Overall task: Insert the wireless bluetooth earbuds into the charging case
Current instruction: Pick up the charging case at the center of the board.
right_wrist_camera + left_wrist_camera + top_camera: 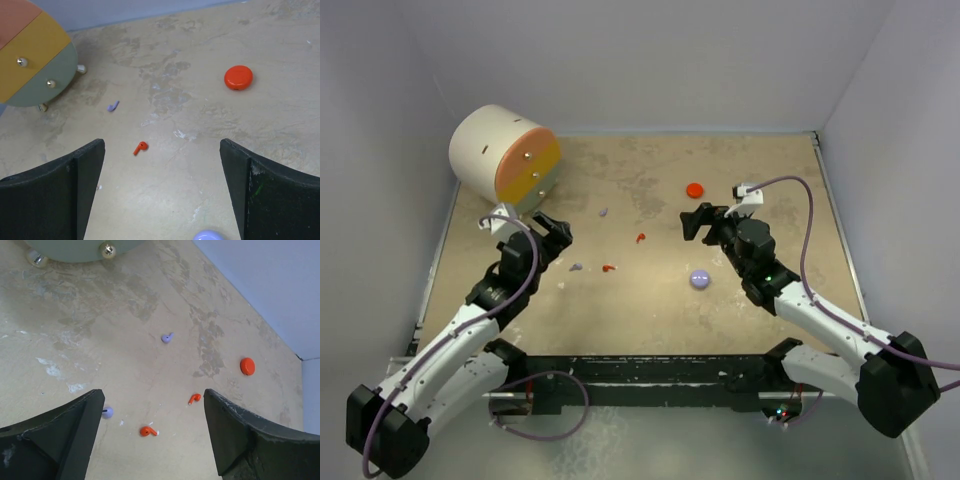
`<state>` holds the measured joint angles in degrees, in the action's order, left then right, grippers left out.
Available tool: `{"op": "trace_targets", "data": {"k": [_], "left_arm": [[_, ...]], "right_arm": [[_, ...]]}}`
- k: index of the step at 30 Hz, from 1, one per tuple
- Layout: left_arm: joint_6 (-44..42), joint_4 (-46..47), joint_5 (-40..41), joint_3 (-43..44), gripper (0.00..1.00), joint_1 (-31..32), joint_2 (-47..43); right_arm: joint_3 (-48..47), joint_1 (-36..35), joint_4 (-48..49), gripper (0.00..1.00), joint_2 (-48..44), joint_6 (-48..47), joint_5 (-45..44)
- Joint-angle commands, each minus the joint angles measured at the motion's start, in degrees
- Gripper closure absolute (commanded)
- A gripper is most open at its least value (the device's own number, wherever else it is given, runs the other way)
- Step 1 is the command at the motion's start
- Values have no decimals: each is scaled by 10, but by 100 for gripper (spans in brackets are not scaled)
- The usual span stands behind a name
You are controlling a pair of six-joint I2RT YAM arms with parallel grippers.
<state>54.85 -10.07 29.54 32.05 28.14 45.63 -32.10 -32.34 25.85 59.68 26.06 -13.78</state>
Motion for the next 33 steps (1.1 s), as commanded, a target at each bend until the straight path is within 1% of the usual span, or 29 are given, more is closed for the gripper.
{"op": "trace_targets", "data": {"k": [1,3,5,8,11,14,15,18,20,22,24,26,28,33], "left_arm": [[-1,33,15,-10,18,-2,-31],[10,17,36,-7,18,-2,-38],[0,12,40,-6,17,-1,-35],[-8,-35,77,5,16,-2,-28],[-1,-68,115,-3,16,-2,-53],[28,-78,128,-21,26,-2,-85],[31,-79,128,-24,28,-2,-96],[49,-89,147,-33,28,-2,-124],[45,-83,149,-43,27,-2,-143],[37,-80,142,-45,23,-2,-152],[24,-71,129,-44,20,-2,-142],[1,-49,102,-40,20,-2,-120],[-33,-29,57,-32,20,-1,-93],[-90,25,-35,-25,20,0,-14]], "right_arm": [[-7,-2,19,0,-5,5,4],[-6,-1,19,0,-8,5,7],[-2,-2,23,0,-12,3,2],[-6,-1,19,0,-13,4,4],[-5,-1,17,0,-16,3,6],[-2,-2,23,0,-16,3,1],[-5,-2,19,0,-15,4,6],[-7,-1,16,0,-14,2,6],[-6,-2,16,0,-16,1,-2],[-7,-1,11,0,-17,1,-2],[-3,-2,5,0,-23,1,-1],[7,-2,12,0,-29,0,-11],[19,-2,32,0,-28,-1,-13],[5,-1,30,0,6,-5,2]]}}
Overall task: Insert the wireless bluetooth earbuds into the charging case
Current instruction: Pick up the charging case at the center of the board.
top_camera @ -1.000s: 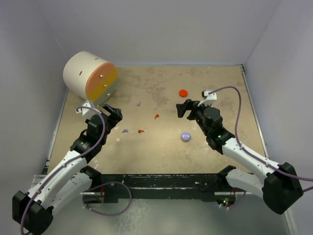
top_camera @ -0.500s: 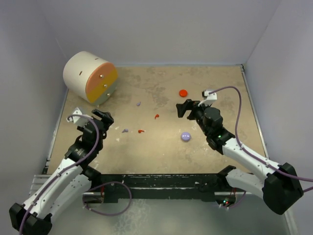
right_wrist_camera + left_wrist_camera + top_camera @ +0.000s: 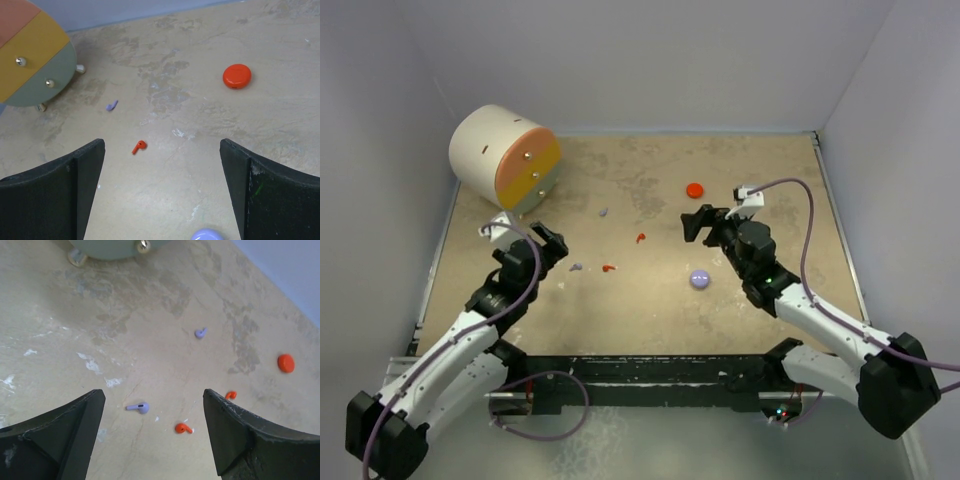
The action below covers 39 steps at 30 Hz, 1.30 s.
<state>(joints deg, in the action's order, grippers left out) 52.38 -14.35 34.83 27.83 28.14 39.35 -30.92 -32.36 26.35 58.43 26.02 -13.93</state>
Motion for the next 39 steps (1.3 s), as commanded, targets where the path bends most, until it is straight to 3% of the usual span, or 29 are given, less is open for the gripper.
{"op": "trace_targets", "data": {"k": [1,4,9,17,26,39], "left_arm": [[-73,78,-100,18,20,1,63],[-88,85,-108,31,20,20,101],[-99,71,-33,42,20,79,126],[-95,62,-37,44,21,86,126],[-87,102,-56,36,23,95,165],[-76,142,-62,19,23,118,168]], "right_arm": [[-6,-1,31,0,26,-7,8],[-20,-1,33,1,60,-10,45],[-35,-2,18,3,112,-12,38],[-46,-3,-83,4,131,44,7],[2,-11,-145,4,116,124,5],[-11,-111,-239,1,174,255,-70]]}}
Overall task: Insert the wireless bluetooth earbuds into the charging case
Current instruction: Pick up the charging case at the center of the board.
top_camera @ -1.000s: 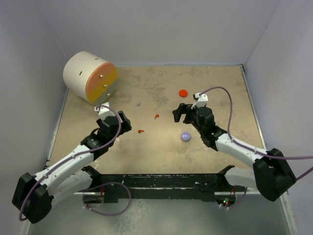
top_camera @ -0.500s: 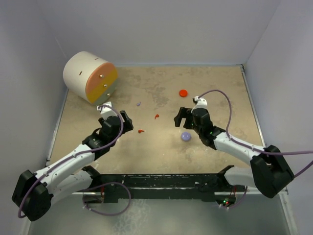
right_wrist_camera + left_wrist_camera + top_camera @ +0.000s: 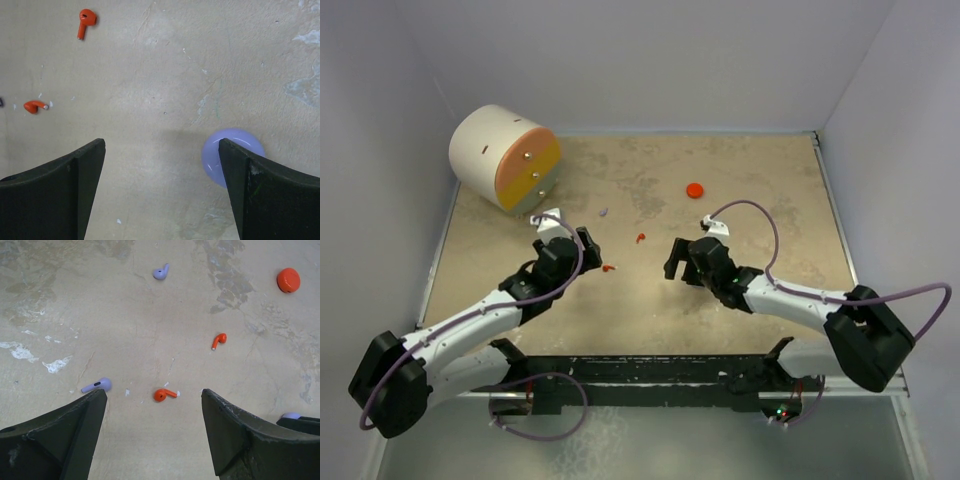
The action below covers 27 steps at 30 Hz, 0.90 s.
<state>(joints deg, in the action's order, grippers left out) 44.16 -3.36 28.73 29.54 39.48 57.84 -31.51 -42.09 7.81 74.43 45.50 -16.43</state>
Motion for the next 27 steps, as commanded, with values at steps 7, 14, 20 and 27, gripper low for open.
{"op": "trace_targets", "data": {"k": [7,14,20,27], "left_arm": [[0,20,9,-12,23,5,-43],[1,34,9,-19,23,5,-37],[3,64,-10,-19,23,5,-16],[-1,66,-16,-24,23,5,-21]], "right_arm": [[-14,-27,-103,1,0,114,-94],[-25,-37,-164,1,-46,157,-127],[-40,-47,-236,1,-57,193,-139],[-55,-50,-312,0,-64,223,-155]]}}
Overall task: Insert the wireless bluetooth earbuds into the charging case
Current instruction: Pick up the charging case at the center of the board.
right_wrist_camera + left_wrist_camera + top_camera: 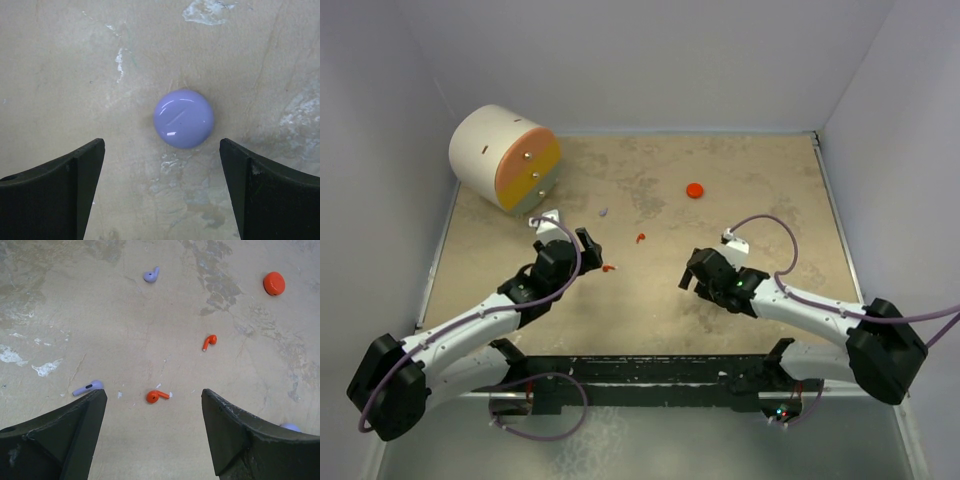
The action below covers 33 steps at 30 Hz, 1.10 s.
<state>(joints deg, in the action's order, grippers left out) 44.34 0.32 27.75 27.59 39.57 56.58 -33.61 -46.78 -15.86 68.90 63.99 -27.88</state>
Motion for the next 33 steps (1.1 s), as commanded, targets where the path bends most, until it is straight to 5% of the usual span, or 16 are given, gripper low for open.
{"op": "trace_targets", "data": {"k": [1,33], "left_arm": [[-4,27,-7,-5,23,4,-11],[-8,3,3,-18,23,4,-43]], "right_arm": [[-40,-3,-84,0,-7,40,-47],[-59,15,-28,5,65,3,-43]]}}
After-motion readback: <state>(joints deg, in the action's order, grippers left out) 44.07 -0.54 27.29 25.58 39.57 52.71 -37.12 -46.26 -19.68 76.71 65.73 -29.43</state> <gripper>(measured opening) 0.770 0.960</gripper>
